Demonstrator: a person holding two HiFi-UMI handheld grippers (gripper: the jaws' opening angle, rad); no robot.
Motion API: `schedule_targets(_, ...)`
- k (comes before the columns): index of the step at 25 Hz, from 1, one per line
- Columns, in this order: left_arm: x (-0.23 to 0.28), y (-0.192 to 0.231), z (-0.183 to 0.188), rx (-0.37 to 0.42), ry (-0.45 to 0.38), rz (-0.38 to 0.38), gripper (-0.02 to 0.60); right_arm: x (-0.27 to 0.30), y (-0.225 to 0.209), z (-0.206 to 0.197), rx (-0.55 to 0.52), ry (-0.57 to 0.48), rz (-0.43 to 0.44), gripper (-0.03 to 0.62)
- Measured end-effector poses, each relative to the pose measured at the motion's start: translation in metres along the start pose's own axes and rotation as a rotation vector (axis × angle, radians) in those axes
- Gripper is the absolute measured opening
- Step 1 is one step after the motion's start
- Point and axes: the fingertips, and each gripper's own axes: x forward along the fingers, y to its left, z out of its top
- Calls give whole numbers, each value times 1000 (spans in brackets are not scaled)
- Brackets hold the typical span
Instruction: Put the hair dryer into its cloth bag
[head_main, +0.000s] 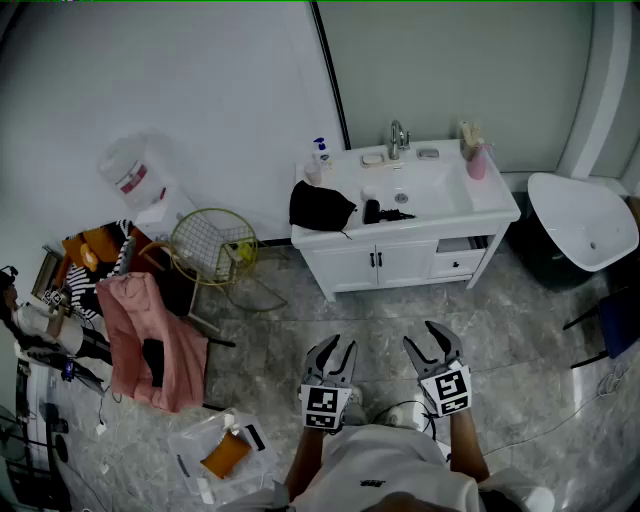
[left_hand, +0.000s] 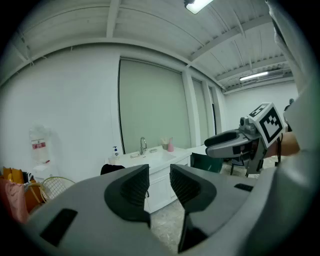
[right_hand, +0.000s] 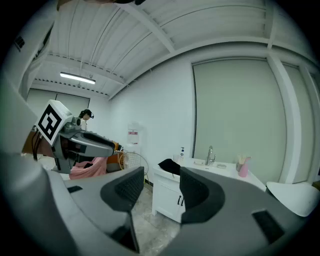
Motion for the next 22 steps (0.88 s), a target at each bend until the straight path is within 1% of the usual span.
schedule_targets(2, 5, -8, 6, 6, -9, -5, 146, -4, -8, -7, -6, 4, -10, 238)
schedule_targets(5, 13, -17, 13, 17, -24, -10, 143, -9, -15, -3, 7, -5, -13, 238)
schedule_targets(8, 23, -20, 16, 31, -33, -13, 141, -7, -20, -4, 24, -9, -17, 239)
schedule_targets(11, 28, -20, 15, 28, -37, -13, 141, 1, -21, -11, 11, 12, -7, 239)
schedule_targets(16, 36, -5, 9, 4, -29, -7, 140, 23, -23, -12, -13, 35, 9, 239)
schedule_targets(22, 66, 20, 5, -3, -20, -13, 138, 58, -33, -2, -13, 39, 3, 239)
